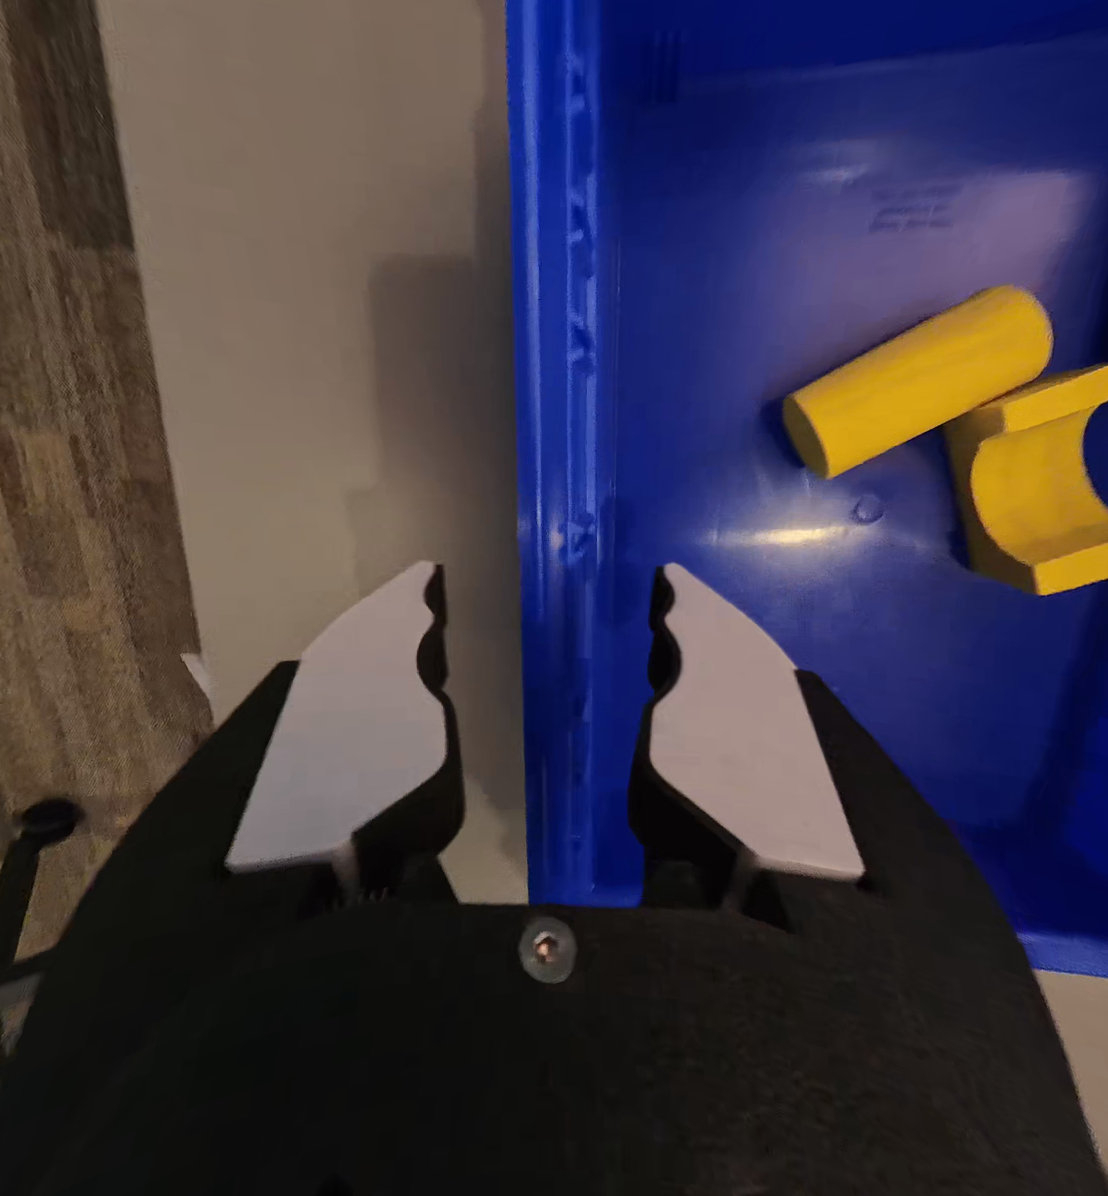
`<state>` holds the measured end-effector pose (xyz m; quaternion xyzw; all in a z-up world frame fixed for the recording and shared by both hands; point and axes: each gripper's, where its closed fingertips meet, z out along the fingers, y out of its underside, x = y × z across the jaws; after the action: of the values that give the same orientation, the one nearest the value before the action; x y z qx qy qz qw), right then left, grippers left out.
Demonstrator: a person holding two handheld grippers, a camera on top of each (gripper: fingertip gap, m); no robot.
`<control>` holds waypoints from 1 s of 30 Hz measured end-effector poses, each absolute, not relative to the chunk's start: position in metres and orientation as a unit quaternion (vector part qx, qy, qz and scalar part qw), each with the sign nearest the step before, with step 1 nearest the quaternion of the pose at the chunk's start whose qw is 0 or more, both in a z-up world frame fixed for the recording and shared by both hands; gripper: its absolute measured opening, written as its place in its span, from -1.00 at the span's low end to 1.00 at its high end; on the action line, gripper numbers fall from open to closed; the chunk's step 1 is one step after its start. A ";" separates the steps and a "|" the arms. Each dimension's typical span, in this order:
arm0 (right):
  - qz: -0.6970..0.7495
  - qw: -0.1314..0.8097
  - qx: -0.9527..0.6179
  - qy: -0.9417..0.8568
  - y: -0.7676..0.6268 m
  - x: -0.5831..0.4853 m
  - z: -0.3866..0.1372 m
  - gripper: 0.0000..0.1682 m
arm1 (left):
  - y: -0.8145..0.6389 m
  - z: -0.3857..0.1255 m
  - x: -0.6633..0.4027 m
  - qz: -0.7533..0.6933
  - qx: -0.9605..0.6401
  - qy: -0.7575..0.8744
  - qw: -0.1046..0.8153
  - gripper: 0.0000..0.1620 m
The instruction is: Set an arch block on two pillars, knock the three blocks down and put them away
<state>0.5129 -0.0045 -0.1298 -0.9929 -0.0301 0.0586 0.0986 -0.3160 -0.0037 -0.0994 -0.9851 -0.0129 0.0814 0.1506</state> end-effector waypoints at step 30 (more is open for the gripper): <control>0.049 0.035 -0.976 -0.207 0.033 0.305 -0.140 -0.82 | 0.011 -0.121 -0.097 0.010 -0.969 0.215 0.121 -0.47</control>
<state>0.3053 0.0329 -0.1399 -0.9764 -0.2073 0.0489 0.0352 -0.0970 0.0114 -0.1207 -0.9689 0.2154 0.0096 0.1213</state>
